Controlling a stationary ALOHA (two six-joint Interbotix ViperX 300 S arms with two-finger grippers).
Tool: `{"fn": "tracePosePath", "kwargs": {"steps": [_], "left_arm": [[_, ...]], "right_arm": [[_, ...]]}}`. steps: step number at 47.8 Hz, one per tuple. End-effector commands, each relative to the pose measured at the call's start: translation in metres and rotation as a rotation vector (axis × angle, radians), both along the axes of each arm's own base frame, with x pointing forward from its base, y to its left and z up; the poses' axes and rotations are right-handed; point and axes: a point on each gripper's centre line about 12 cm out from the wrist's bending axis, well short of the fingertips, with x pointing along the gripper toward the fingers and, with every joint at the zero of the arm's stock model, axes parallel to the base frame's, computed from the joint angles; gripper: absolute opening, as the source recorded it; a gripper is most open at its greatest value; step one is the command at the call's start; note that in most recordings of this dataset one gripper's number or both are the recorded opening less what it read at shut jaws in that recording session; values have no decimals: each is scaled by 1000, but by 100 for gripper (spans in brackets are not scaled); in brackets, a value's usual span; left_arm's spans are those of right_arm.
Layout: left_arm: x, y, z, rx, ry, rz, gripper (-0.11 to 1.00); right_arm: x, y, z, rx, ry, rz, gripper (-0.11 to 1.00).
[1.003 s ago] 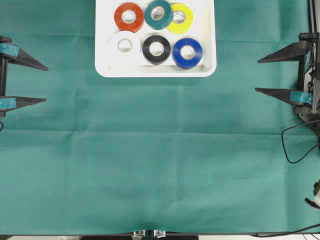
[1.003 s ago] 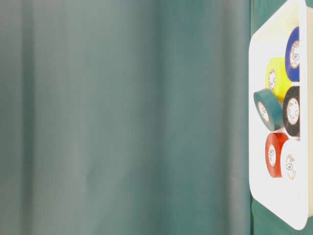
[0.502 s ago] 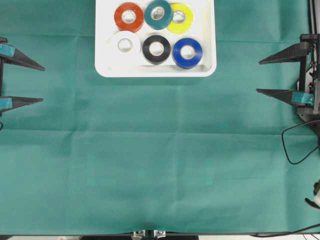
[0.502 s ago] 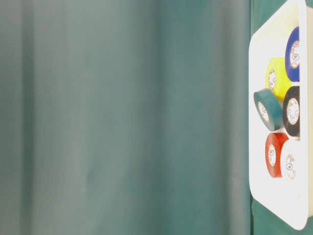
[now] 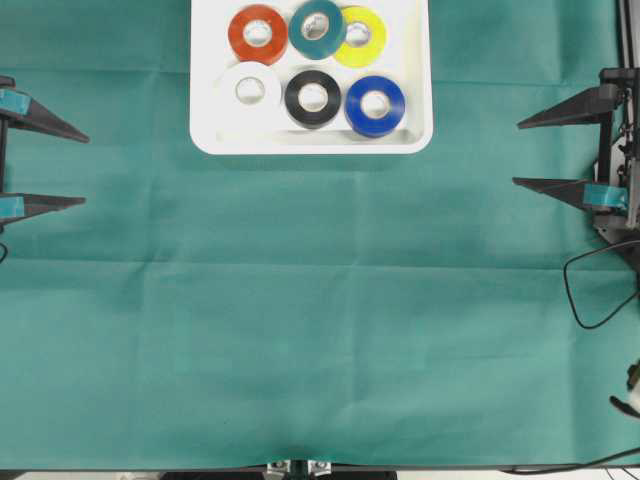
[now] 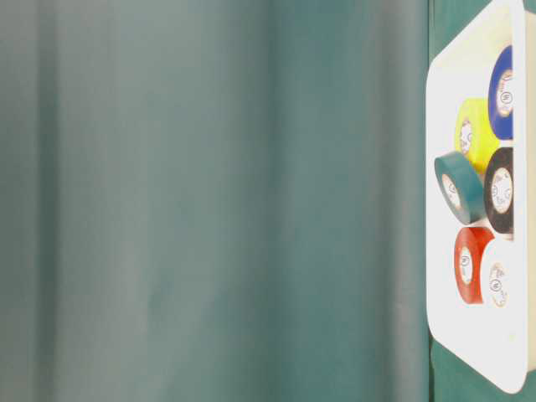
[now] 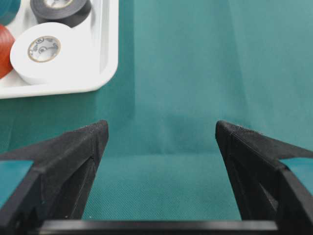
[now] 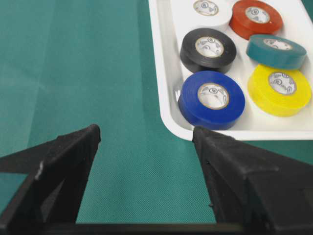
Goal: Put the tape alternately from left to right into the white case.
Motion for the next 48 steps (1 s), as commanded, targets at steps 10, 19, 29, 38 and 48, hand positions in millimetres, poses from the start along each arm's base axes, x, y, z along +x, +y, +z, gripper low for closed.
{"fn": "tracePosePath", "kwargs": {"steps": [10, 19, 29, 38, 48], "left_arm": [[2, 0, 4, -2, -15, 3, 75], [2, 0, 4, -2, -15, 3, 74], [2, 0, 4, -2, -15, 3, 75], [2, 1, 4, -2, -15, 4, 75], [2, 0, 4, -2, -15, 3, 75]], "right_arm": [[2, 0, 4, 3, -12, 3, 84], [2, 0, 4, 3, -12, 3, 84], [2, 1, 4, 3, -13, 4, 84], [2, 1, 4, 3, -11, 5, 84], [3, 2, 6, 7, -27, 17, 84]]}}
